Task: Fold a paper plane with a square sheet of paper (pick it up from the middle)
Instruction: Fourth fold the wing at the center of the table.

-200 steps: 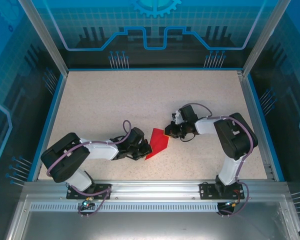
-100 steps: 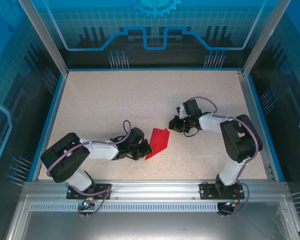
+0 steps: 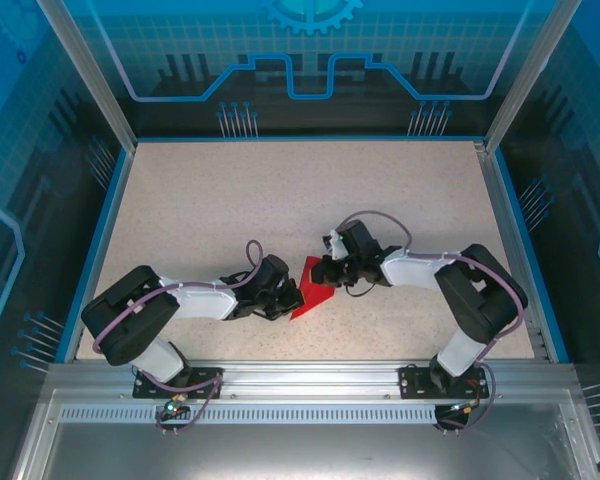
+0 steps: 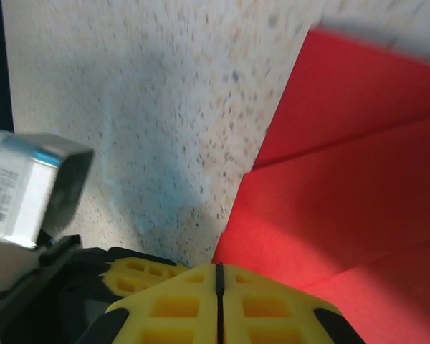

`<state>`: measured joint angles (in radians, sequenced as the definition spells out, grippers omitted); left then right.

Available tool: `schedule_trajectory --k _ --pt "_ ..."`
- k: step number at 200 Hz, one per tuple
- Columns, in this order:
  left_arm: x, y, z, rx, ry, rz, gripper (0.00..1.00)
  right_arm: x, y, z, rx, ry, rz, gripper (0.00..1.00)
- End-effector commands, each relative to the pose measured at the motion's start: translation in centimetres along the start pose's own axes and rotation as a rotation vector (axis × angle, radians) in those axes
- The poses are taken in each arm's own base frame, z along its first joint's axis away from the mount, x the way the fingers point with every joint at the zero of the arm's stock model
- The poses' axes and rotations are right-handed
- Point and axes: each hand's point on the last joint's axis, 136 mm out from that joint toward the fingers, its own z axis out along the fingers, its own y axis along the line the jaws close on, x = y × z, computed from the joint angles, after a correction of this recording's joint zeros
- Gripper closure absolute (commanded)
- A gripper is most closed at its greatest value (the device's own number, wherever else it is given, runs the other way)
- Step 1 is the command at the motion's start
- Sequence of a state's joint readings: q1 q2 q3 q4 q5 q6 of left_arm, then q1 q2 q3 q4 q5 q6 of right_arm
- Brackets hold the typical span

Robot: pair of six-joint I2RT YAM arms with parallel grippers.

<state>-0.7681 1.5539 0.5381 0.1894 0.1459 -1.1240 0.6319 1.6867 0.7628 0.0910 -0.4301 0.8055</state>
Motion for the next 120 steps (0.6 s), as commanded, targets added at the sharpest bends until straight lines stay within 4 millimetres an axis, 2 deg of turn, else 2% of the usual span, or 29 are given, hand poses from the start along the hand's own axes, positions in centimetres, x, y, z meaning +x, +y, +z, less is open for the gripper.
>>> schedule_trajectory --k 1,27,53,120 --pt "1.9 8.6 -0.2 -0.307 0.038 -0.041 0.96 1.2 -0.6 1.8 -0.012 0.021 0.057 0.93" --pt "2.0 8.8 -0.2 -0.313 0.039 -0.042 0.96 2.3 -2.6 2.9 0.025 0.045 0.089 0.94" --pt "2.1 9.0 -0.3 -0.322 0.041 -0.041 0.96 2.3 -5.2 2.6 0.116 0.033 0.105 0.95" --pt "2.3 9.9 -0.1 -0.343 0.049 -0.049 0.96 -3.4 -7.8 -0.1 0.153 -0.066 0.140 0.94"
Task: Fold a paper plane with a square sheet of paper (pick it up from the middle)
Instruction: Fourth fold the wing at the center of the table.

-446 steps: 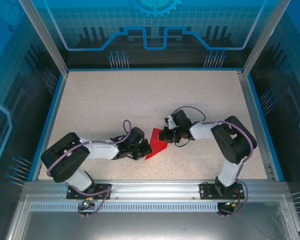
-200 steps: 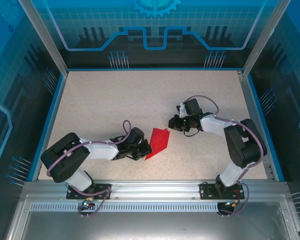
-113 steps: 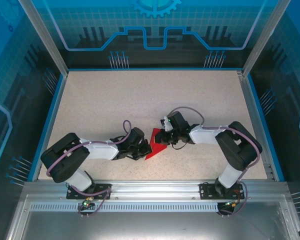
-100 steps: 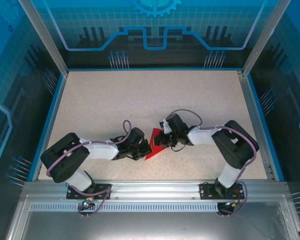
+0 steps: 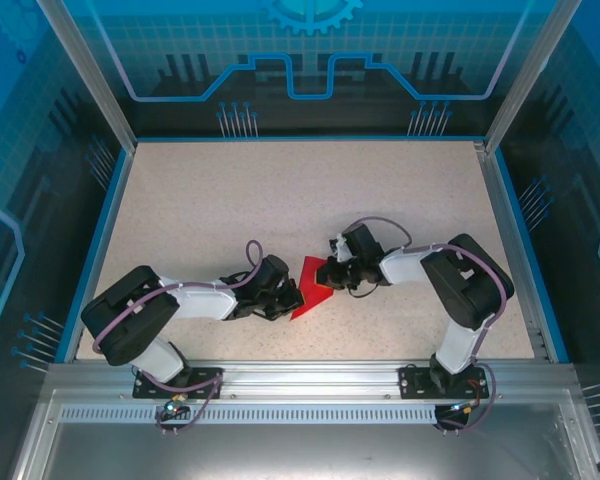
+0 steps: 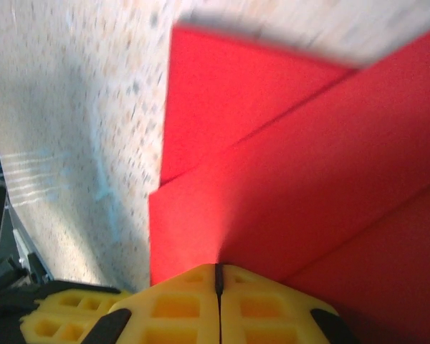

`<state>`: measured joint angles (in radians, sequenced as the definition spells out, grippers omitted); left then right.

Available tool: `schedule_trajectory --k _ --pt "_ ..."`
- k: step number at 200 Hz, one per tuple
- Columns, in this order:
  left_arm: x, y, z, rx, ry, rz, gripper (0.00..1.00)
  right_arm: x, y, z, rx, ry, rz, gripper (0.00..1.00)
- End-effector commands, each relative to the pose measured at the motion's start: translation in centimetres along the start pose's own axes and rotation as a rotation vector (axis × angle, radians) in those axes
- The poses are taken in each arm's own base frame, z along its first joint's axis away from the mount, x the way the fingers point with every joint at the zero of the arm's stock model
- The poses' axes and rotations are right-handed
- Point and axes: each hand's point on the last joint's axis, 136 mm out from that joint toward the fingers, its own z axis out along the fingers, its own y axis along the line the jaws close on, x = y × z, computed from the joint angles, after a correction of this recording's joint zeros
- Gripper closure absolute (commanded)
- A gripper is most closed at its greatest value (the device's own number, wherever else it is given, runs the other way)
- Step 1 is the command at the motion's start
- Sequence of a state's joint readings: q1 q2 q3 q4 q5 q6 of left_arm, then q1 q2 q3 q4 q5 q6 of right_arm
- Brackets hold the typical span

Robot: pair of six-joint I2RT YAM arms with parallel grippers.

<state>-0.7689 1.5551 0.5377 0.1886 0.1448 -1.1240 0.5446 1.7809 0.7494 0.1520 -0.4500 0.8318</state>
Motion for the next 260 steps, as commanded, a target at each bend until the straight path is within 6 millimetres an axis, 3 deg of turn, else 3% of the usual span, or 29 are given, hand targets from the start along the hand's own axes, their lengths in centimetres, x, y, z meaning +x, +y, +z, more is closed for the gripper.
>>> schedule_trajectory --k 1,56,115,131,138,199,260 --pt "2.3 9.8 -0.1 -0.341 0.049 -0.050 0.96 -2.4 -3.7 -0.6 0.126 -0.055 0.030 0.94" --pt "2.4 10.1 0.0 -0.348 0.052 -0.055 0.96 -5.2 -6.9 -1.3 0.141 -0.078 0.109 0.94" --pt "2.4 10.1 0.0 -0.347 0.051 -0.058 0.96 -6.7 -7.2 -2.3 0.146 -0.102 0.112 0.94" --pt "2.4 9.9 0.0 -0.342 0.052 -0.054 0.97 -6.3 -8.0 -2.3 0.179 -0.088 0.117 0.94" --pt "2.4 9.9 0.0 -0.343 0.052 -0.056 0.97 -7.4 -7.4 -2.4 0.178 -0.106 0.101 0.94" --pt "2.4 9.9 -0.2 -0.343 0.050 -0.053 0.97 -8.7 -7.4 -3.0 0.191 -0.114 0.102 0.94" --pt "2.3 9.6 0.0 -0.334 0.054 -0.047 0.97 -9.4 -5.1 -4.4 0.151 -0.115 0.047 0.93"
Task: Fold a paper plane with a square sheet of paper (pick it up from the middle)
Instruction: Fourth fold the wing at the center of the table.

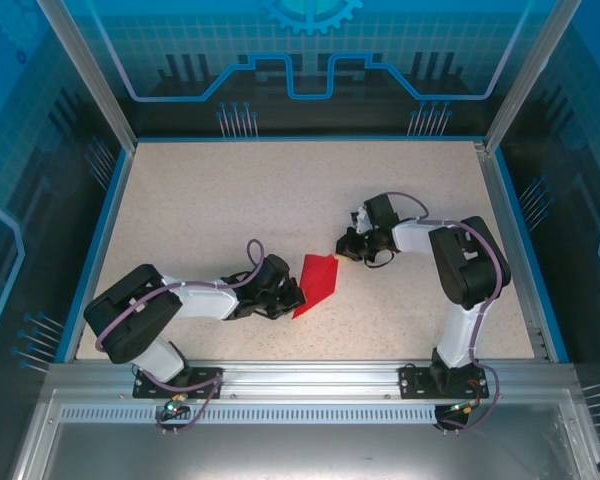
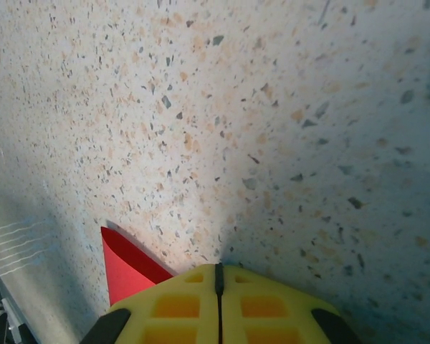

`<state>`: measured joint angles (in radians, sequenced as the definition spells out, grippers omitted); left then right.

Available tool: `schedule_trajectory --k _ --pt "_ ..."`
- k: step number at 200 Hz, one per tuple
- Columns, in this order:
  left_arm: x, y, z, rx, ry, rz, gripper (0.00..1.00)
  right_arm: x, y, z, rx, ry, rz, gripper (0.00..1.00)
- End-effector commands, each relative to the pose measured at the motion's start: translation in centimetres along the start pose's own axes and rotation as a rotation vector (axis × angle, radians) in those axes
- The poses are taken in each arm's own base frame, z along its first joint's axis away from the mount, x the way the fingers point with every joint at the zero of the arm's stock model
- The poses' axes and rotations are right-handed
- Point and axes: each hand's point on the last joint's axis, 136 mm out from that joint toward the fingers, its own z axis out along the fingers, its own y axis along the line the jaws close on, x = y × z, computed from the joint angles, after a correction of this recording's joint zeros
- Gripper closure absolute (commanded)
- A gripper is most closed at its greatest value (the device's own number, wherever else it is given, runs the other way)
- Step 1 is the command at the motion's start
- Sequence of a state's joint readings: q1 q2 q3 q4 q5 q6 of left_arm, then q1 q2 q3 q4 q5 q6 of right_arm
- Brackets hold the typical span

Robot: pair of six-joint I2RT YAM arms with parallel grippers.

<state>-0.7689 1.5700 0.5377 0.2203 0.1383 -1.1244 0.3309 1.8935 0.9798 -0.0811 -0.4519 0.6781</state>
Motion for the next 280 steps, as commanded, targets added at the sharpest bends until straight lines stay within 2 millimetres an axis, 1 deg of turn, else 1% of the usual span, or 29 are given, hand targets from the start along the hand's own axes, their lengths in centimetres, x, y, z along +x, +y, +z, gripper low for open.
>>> schedule_trajectory --k 1,23,47,84,127,152,172,209,244,280 --pt "2.6 9.8 -0.5 -0.345 0.066 -0.050 0.97 -1.5 -1.1 -1.3 0.061 -0.051 -0.016 0.93" --pt "2.5 9.6 -0.6 -0.342 0.060 -0.048 0.97 -1.1 -0.2 -2.8 0.051 -0.072 -0.031 0.92" --pt "2.4 9.4 -0.7 -0.339 0.055 -0.048 0.97 -1.0 0.8 -5.1 0.066 -0.106 -0.042 0.91" --pt "2.4 9.4 -0.7 -0.341 0.054 -0.041 0.97 -0.2 3.0 -7.5 0.068 -0.123 -0.013 0.89" --pt "2.2 9.2 -0.6 -0.329 0.048 -0.033 0.97 1.0 6.2 -9.3 0.082 -0.123 -0.005 0.88" --pt "2.2 9.1 -0.4 -0.322 0.044 -0.030 0.97 2.2 8.4 -9.7 0.088 -0.118 -0.031 0.87" --pt "2.4 9.4 -0.2 -0.322 0.053 -0.035 0.97 3.1 9.4 -9.4 0.098 -0.113 -0.051 0.88" --pt "2.6 9.1 -0.2 -0.318 0.067 -0.030 0.97 4.0 9.4 -9.0 0.100 -0.090 -0.042 0.87" --pt "2.7 9.1 -0.1 -0.317 0.072 -0.027 0.97 4.2 9.1 -8.7 0.111 -0.068 -0.054 0.87" --pt "2.7 9.1 -0.1 -0.313 0.072 -0.020 0.97 4.9 9.8 -7.9 0.092 -0.046 -0.095 0.85"
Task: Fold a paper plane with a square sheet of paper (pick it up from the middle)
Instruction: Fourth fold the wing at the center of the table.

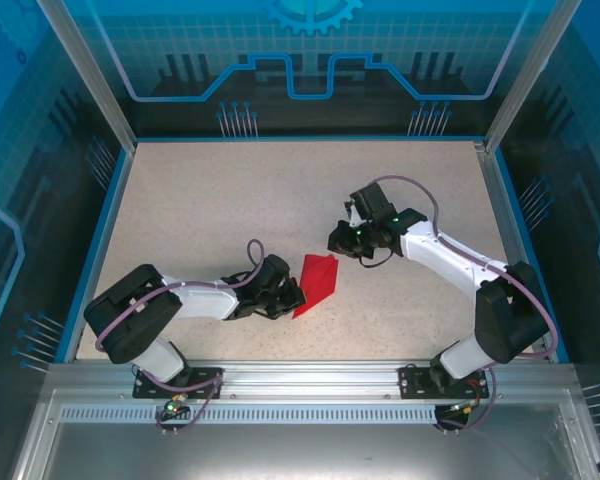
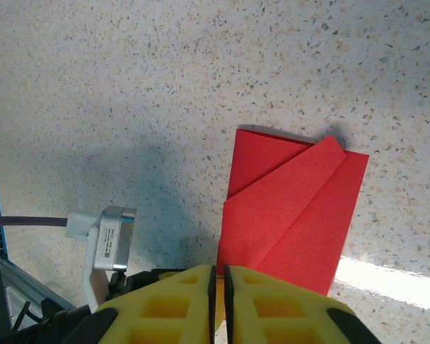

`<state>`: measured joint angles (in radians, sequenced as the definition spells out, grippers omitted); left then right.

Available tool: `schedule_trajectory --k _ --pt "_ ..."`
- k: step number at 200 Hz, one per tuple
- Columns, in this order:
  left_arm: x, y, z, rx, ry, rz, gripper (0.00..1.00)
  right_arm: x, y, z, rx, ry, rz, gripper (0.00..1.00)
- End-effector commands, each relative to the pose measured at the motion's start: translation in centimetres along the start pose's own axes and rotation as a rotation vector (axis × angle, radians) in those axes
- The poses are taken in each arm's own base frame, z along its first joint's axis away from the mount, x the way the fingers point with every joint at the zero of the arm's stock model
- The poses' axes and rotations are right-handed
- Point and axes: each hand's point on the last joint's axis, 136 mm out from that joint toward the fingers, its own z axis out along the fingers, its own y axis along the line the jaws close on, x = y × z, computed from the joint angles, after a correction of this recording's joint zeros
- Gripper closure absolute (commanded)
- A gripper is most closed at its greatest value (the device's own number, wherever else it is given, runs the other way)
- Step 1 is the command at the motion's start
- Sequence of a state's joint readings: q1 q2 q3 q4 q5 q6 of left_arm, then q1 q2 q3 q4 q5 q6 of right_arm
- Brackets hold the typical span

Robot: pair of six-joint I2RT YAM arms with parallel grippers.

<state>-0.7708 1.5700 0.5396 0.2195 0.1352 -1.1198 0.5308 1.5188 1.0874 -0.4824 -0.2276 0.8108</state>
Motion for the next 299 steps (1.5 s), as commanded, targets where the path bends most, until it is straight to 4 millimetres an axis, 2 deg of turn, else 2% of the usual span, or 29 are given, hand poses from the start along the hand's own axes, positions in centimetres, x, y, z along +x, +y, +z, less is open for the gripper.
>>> schedule_trajectory --k 1,32,65,83,99,122,143,156,218,262,299 --pt "2.7 9.1 -0.1 -0.314 0.075 -0.026 0.97 0.8 0.7 0.4 -0.006 0.029 -0.039 0.84" --pt "2.7 8.9 0.2 -0.305 0.080 -0.024 0.97 1.8 1.3 2.0 -0.094 0.039 -0.062 0.87" --pt "2.8 9.1 0.5 -0.306 0.078 -0.045 0.97 2.1 1.9 1.5 -0.086 -0.019 -0.177 0.87" --pt "2.8 9.2 0.6 -0.301 0.078 -0.051 0.97 2.1 1.6 0.9 -0.023 -0.065 -0.245 0.87" --pt "2.9 9.2 0.8 -0.296 0.078 -0.052 0.97 2.5 1.8 1.5 -0.045 -0.046 -0.279 0.84" --pt "2.8 9.1 0.8 -0.295 0.080 -0.051 0.97 3.7 1.1 4.0 -0.062 0.037 -0.223 0.91" --pt "2.8 9.0 0.7 -0.291 0.078 -0.050 0.97 4.2 1.1 5.5 -0.133 0.041 -0.144 0.91" --pt "2.8 8.9 0.6 -0.289 0.073 -0.049 0.97 5.0 -0.7 6.4 -0.108 0.048 -0.084 0.91" --pt "2.7 8.9 0.5 -0.286 0.071 -0.043 0.97 5.2 -1.8 7.0 -0.141 0.076 -0.033 0.91" --pt "2.7 8.6 0.5 -0.282 0.072 -0.040 0.97 5.2 -1.0 7.9 -0.215 0.097 0.000 0.91" --pt "2.6 8.5 0.5 -0.280 0.072 -0.039 0.97 5.1 -1.8 8.7 -0.179 0.098 0.012 0.91"
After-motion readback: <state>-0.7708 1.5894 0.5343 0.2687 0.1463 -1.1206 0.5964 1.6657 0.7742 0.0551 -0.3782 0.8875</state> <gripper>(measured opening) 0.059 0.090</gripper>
